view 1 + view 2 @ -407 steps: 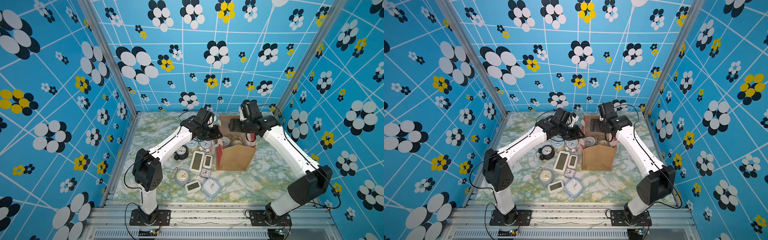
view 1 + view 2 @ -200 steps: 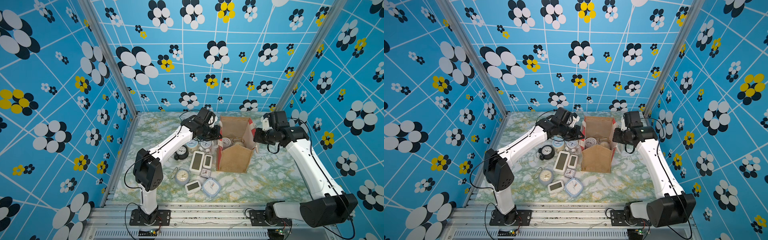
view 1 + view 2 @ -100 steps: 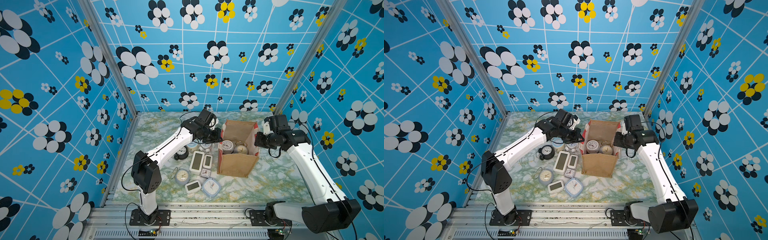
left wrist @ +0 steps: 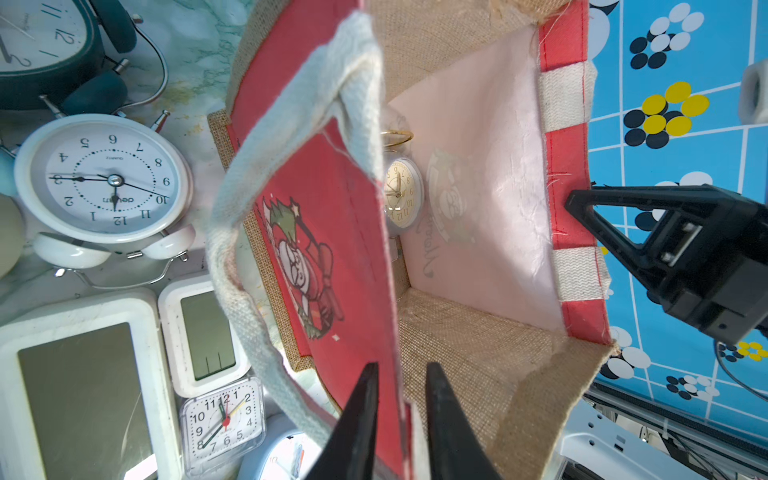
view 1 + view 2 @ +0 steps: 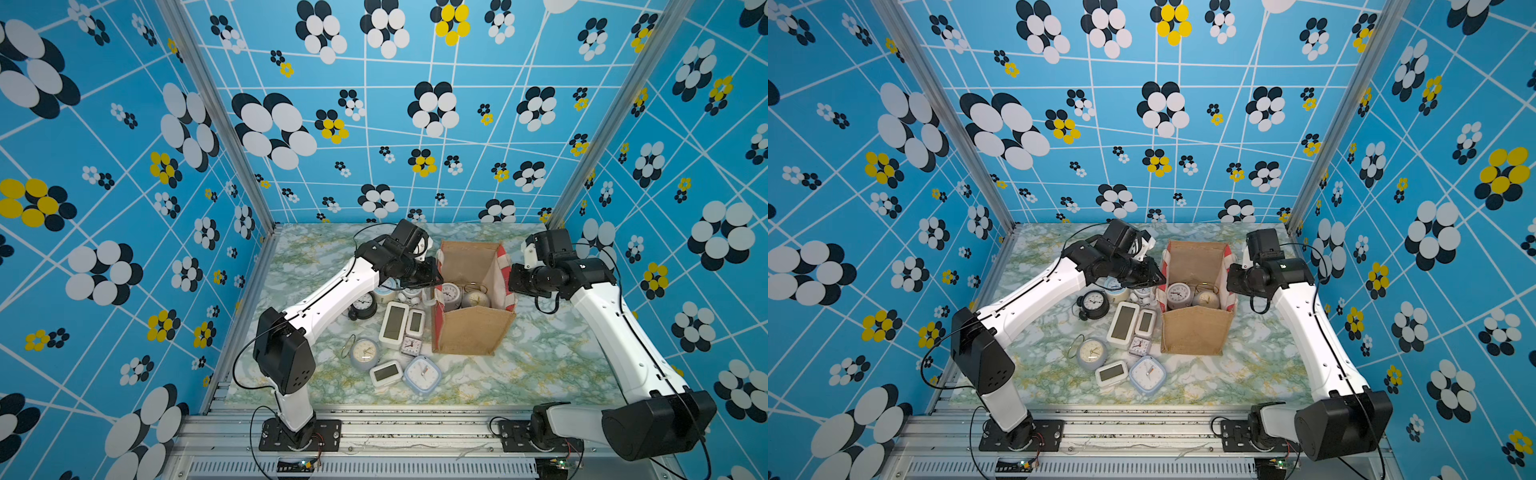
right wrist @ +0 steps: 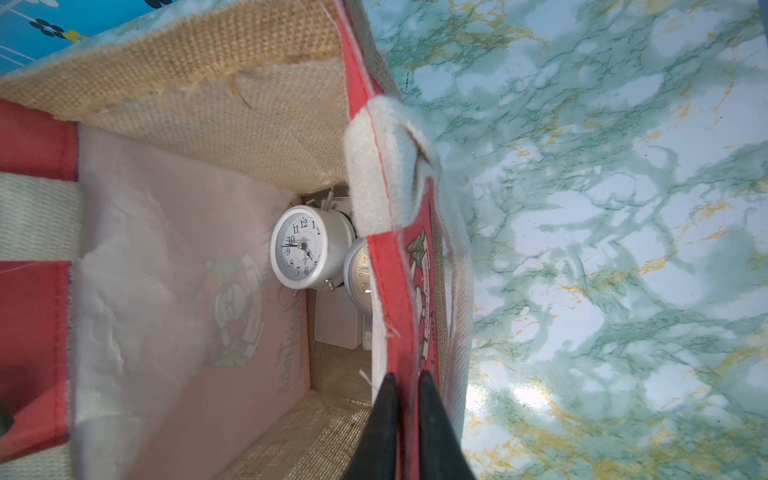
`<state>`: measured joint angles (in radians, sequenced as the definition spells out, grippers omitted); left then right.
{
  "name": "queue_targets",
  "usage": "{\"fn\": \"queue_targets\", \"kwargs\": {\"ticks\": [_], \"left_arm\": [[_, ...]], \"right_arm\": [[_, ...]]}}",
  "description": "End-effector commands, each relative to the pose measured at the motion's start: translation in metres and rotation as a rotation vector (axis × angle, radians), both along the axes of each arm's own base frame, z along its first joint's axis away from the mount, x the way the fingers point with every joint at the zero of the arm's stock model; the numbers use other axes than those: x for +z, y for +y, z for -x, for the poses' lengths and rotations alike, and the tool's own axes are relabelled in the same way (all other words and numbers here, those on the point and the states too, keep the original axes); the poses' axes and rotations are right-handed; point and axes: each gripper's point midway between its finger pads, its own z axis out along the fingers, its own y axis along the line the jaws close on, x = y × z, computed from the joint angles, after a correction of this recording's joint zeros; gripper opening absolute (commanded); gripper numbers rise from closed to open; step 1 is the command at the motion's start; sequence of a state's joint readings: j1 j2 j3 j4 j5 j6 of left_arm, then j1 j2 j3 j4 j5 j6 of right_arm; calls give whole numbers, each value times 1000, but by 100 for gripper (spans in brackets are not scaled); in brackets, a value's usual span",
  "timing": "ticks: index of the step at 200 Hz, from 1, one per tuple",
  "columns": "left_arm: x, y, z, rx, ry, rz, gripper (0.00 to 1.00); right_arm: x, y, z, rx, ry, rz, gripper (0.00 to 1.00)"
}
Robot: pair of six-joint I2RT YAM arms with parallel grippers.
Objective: Put the alarm clock into the canvas bag
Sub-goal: Adjust the canvas bag at the center of the board, then pick up the alarm from the center of the board.
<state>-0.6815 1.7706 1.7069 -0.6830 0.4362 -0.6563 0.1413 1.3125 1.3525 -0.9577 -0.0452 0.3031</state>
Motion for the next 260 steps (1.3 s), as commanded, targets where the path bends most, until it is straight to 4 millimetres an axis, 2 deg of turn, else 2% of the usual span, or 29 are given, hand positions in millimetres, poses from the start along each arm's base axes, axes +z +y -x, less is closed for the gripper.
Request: {"fn": "queue_targets", "kwargs": {"ticks": [1,38,76,80,125,168,211,260], "left_arm": [[22,14,-8,28,-66,24,33],[23,34,-37,73,-104,8,39],[2,57,-75,125,-135,-108,42],[2,59,-79,130,-142,-119,47],[-35,70,-121,111,-158,-290,64],[-68,72,-150,57,-163,-367,91],[-105,74,-167,13,-164,-433,92],[-138,72,-183,-28,-189,-481,91]], "right_arm": [[2,-8,1,-18,5,34,21],[1,-7,-4,-18,7,33,31],[-5,-5,-7,-13,27,28,34],[-5,-5,-8,-13,27,27,35],[-7,-5,-8,-6,43,36,36],[-9,-6,-5,-2,58,43,36],[-12,-7,-4,-6,70,49,36],[-10,-7,-5,-9,69,49,36]]}}
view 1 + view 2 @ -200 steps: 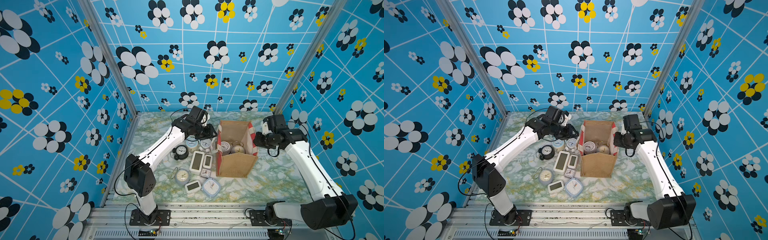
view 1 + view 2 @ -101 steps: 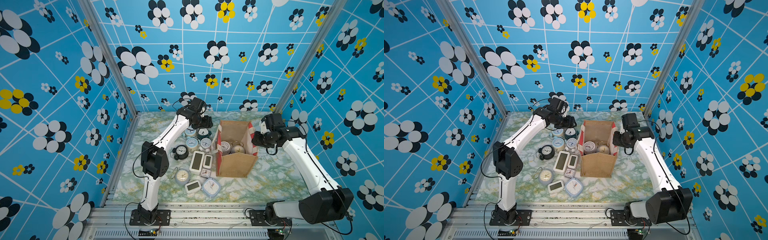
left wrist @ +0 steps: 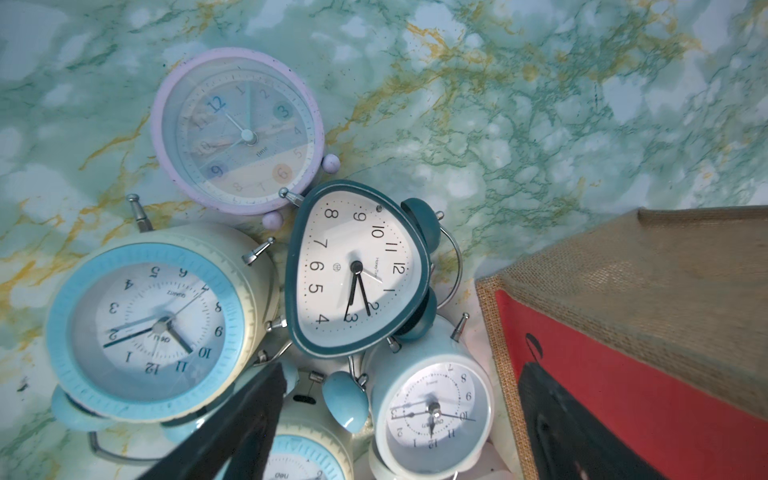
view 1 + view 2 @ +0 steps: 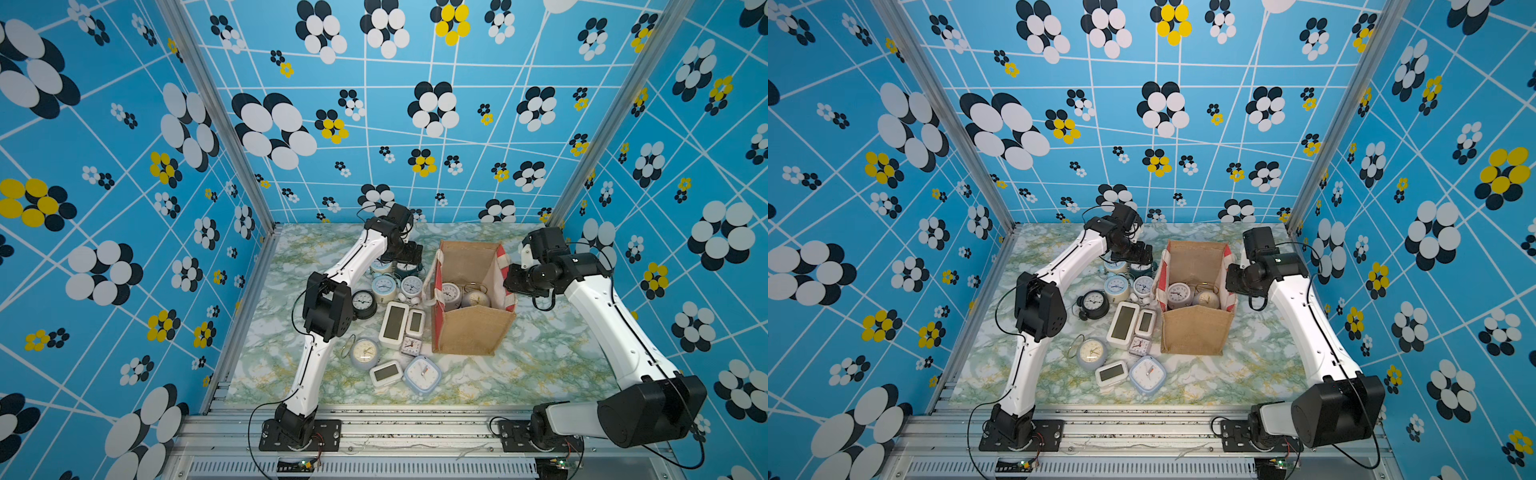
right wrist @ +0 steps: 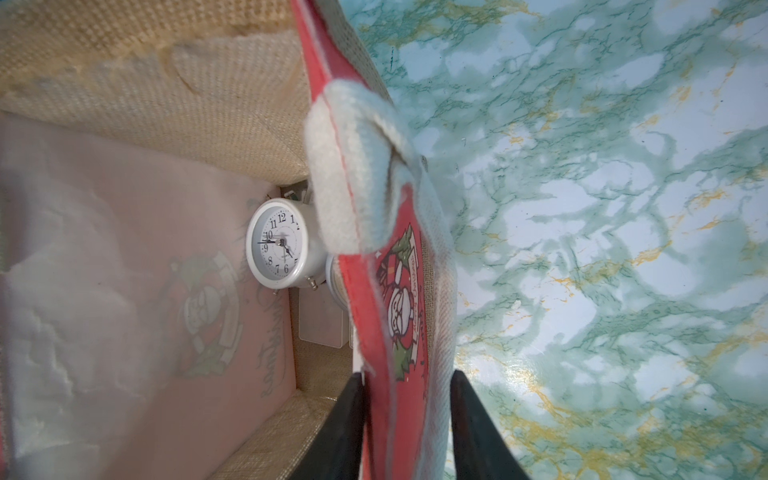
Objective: Put the alarm clock into the canvas bag
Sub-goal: Pick up the alarm from the center of the board.
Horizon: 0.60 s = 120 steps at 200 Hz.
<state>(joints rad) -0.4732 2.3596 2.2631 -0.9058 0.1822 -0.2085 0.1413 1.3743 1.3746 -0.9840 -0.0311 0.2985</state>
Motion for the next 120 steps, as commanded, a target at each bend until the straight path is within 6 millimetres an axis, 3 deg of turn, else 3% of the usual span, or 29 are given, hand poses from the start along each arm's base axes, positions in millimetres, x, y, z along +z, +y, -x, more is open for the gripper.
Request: {"fn": "queue_targets", "kwargs": {"ticks": [1,66,120], "left_arm": [[-12,4,-13,-30,-32,-45,91],[-35,-4,-27,-73,-72,-101,93],[-51,-7,-25,-110,-67,-139,94]], "right_arm": [[4,-5,0,-5,7,25,36],[6,-6,-2,-8,9,30,35],[8,-6,-3,-8,8,31,36]]}}
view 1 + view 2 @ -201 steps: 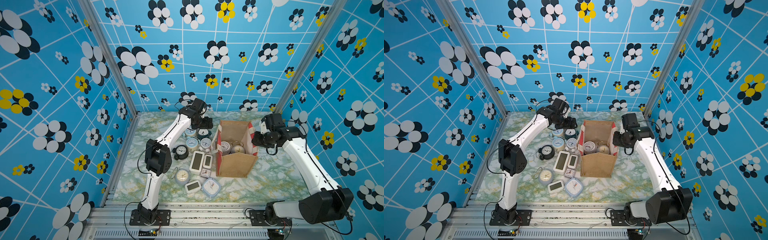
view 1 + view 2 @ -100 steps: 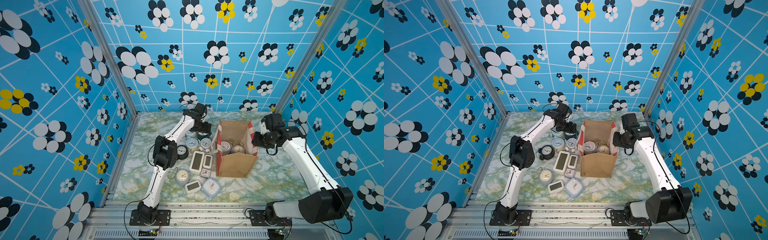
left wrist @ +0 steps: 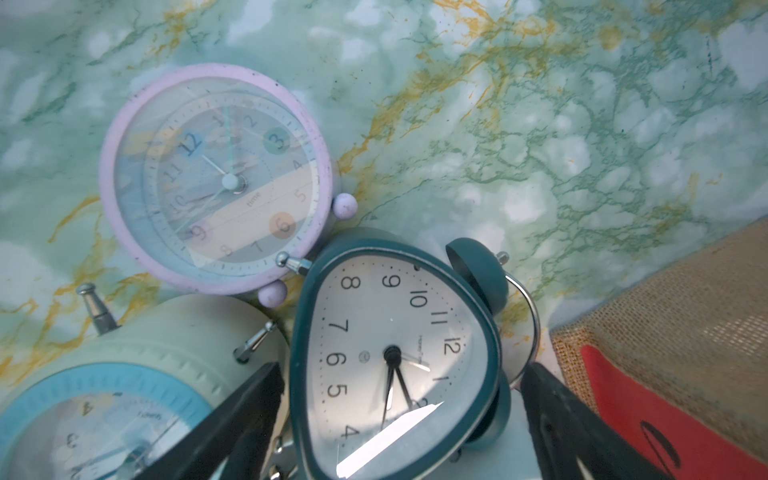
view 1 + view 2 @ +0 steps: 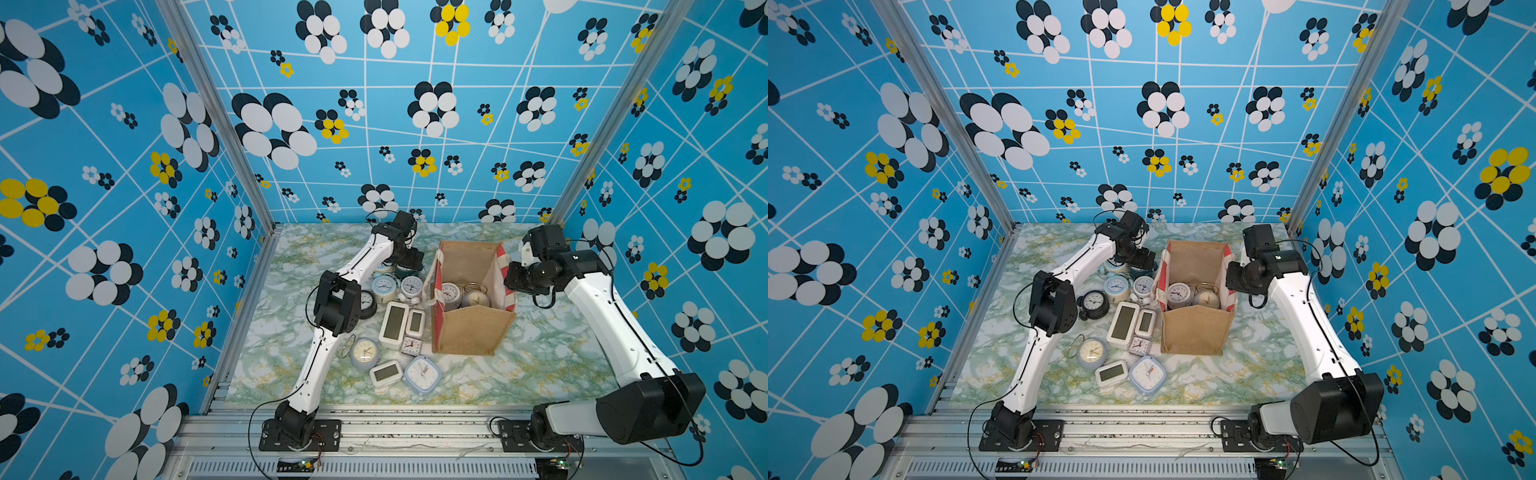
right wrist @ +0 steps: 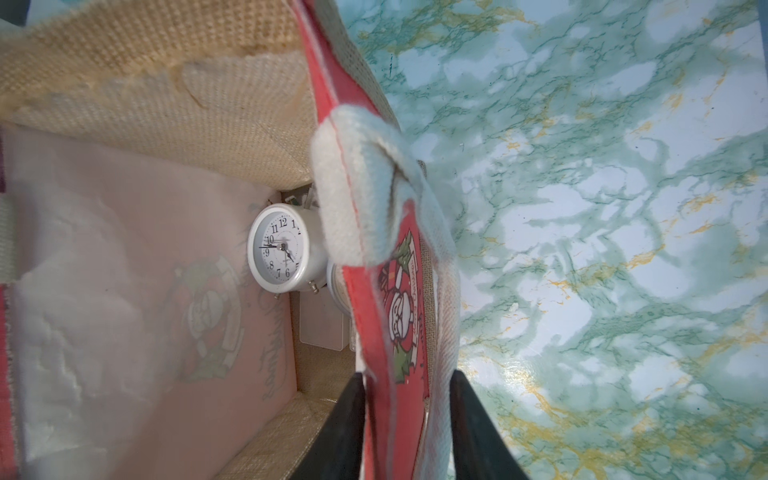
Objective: Put the alarm clock into the canvas bag
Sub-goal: Pick up the alarm from the center of the board.
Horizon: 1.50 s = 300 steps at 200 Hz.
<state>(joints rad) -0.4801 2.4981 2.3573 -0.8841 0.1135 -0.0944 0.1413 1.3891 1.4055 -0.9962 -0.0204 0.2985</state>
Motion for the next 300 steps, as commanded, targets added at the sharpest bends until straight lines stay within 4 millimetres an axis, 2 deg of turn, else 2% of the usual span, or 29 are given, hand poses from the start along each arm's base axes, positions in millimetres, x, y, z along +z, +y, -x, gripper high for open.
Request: {"fn": "queue_targets", "kwargs": {"ticks": [1,86,125,157,184,220,300], "left_arm": [[-9,-4,-3,-34,-20,-37,94],[-23,-10,-4,-80,-64,-127,94],[-20,-11,-3,-94,-79,-149,85],[-9,-12,-4,-92,-97,-142,72],[10,-13,-4,-83,-122,-122,65],[46,-13,-2,-66,-164,-75,59],[118,13,6,5,-230,12,57]], "right_arm": [[3,-5,1,-3,13,22,36],[2,-4,1,-4,13,20,36],[2,-4,2,-3,13,19,36],[1,-4,1,-2,13,19,35],[1,-4,2,-6,9,18,35],[5,-5,2,-10,-6,20,35],[14,-8,2,-25,-44,22,46]]}}
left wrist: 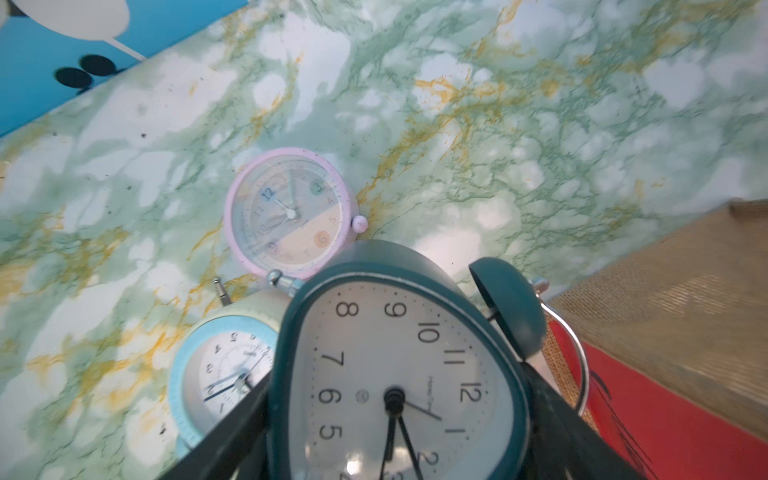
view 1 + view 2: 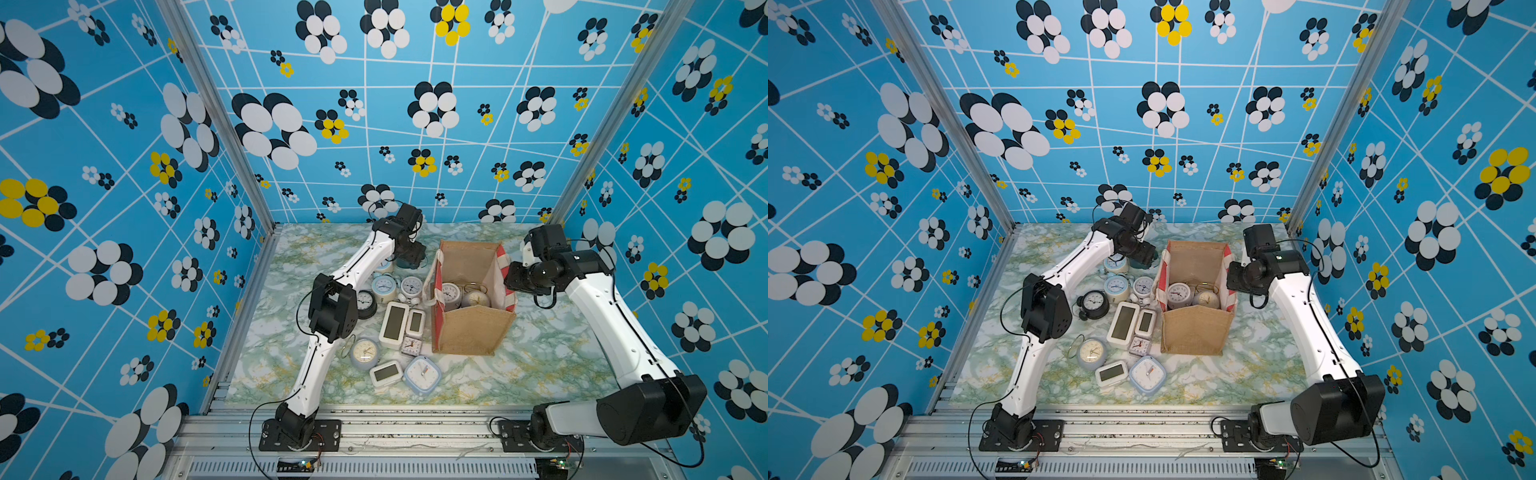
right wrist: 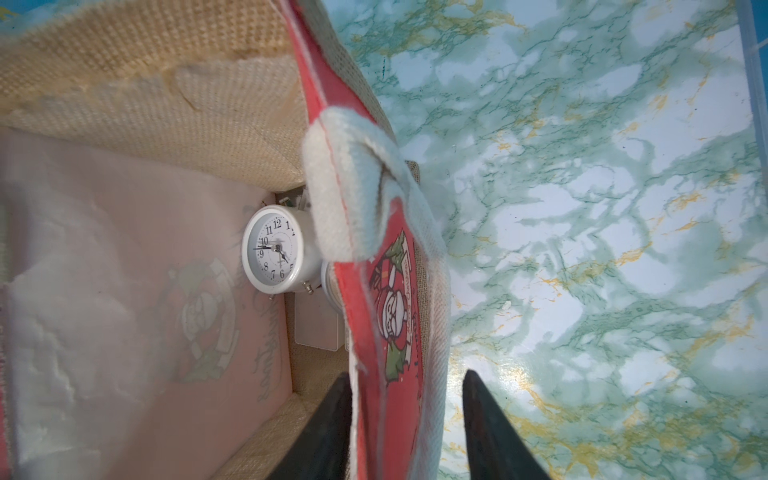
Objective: Put the alarm clock into the canvas bag
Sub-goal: Pick up the alarm from the center of the board, then place the alarm at the canvas bag.
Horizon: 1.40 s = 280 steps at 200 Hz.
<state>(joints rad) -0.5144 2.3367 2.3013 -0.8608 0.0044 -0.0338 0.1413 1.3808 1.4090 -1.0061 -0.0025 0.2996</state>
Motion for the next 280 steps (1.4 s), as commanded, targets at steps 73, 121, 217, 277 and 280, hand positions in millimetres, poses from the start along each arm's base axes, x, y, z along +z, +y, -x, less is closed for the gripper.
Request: {"fn": "queue_targets", "kwargs": {"ticks": [73,121,217,277,280], "left_arm": [[115,30,22,26,-121,192,53],[168,16,51,-75,-167,342,46],[205,-80,136,-453,-158,465,37],[156,-142,178,-645,-20,415,33],[153,-144,179,-650,-14,413,33]], "right_arm": [[13,-6,2,-30,-45,11,49],[15,-5,6,-24,-48,-3,49],[6,14,18,21,-2,-106,41],[6,11,19,19,1,-86,0],[6,11,20,20,-1,-88,0]]}}
